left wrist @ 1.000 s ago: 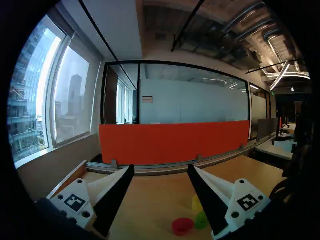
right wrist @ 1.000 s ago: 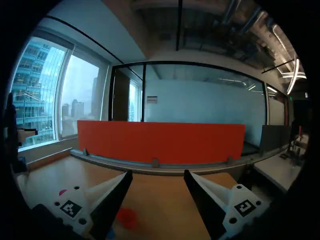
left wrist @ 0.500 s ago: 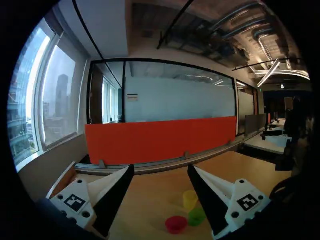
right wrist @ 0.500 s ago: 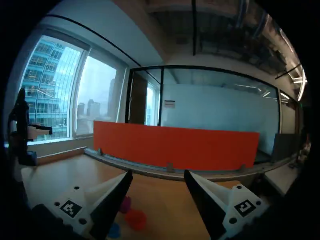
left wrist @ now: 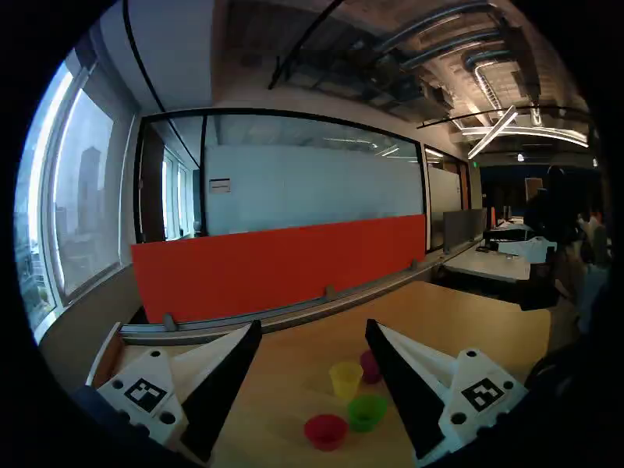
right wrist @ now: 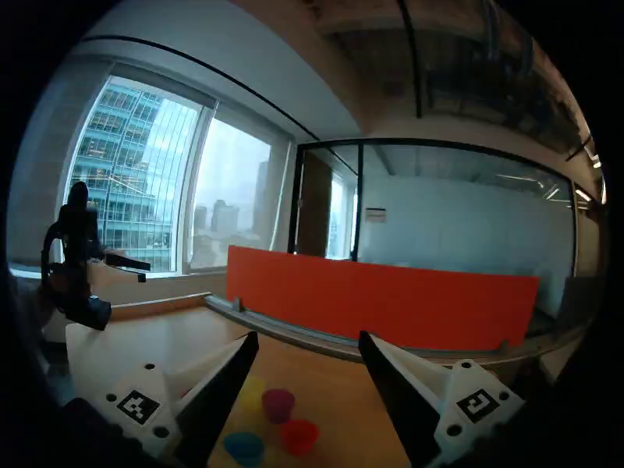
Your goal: Pour water
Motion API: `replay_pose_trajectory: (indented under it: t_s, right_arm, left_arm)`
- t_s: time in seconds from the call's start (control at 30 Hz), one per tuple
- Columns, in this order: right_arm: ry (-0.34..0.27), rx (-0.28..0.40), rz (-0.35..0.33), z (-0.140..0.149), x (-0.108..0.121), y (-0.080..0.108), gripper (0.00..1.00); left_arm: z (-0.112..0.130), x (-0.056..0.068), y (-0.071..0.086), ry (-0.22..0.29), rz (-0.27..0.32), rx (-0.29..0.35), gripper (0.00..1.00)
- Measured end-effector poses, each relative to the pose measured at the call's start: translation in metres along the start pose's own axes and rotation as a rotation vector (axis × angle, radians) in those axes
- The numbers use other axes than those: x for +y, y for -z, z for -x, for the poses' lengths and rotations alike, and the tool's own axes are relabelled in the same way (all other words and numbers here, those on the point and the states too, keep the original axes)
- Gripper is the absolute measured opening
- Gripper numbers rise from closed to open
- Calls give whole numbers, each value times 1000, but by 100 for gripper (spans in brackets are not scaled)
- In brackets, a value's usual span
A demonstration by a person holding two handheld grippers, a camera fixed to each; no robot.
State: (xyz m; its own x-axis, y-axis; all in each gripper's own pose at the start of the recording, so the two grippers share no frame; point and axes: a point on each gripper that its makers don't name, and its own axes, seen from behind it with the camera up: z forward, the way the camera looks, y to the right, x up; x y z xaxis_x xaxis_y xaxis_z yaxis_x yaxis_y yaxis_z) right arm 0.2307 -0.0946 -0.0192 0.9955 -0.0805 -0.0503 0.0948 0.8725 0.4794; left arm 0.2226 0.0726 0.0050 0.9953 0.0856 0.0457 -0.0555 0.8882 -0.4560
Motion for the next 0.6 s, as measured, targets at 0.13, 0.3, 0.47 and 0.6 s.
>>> replay_pose_trajectory:
  t_s: [0.13, 0.3, 0.47, 0.6]
  right_arm:
    - [12, -8, -39, 1, -9, 1, 100]
    - [26, -30, -73, 3, -17, 2, 100]
    - [32, -45, -106, 2, -23, 3, 100]
    - [52, -65, -135, 5, -29, 5, 100]
  left_arm:
    - [4, 8, -1, -18, 32, -13, 99]
    - [5, 18, -2, -25, 65, -21, 99]
    - [6, 23, -2, -12, 89, -28, 99]
    - [6, 24, -3, -6, 107, -31, 99]
